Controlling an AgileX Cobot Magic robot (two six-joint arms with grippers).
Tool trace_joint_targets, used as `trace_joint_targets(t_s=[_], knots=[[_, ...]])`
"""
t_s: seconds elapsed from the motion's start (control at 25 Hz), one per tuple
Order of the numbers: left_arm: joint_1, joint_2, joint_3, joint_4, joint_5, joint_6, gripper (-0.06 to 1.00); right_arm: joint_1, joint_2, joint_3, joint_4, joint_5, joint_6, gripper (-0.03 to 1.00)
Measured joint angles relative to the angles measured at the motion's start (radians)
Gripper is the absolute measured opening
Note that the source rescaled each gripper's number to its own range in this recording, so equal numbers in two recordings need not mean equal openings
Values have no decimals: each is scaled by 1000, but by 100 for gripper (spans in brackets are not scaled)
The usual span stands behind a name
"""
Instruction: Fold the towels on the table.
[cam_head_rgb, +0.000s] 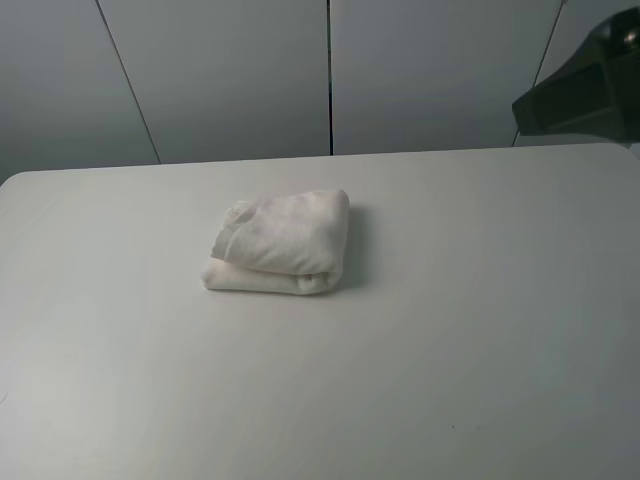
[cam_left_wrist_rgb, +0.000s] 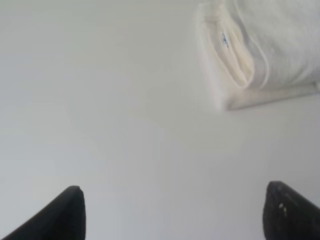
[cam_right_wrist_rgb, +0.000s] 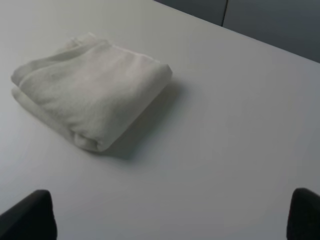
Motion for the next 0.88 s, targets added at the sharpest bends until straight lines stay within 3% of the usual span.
trace_joint_targets(t_s=[0.2, 0.56, 0.88], knots=[[0, -206, 138, -3, 2, -14, 96, 0, -218, 102, 0, 35, 6, 100], [0, -544, 274, -58, 8, -16, 96, 0, -468, 179, 36, 245, -28, 100], [0, -733, 384, -94, 12, -16, 96, 0, -603, 226, 68, 281, -20, 100]])
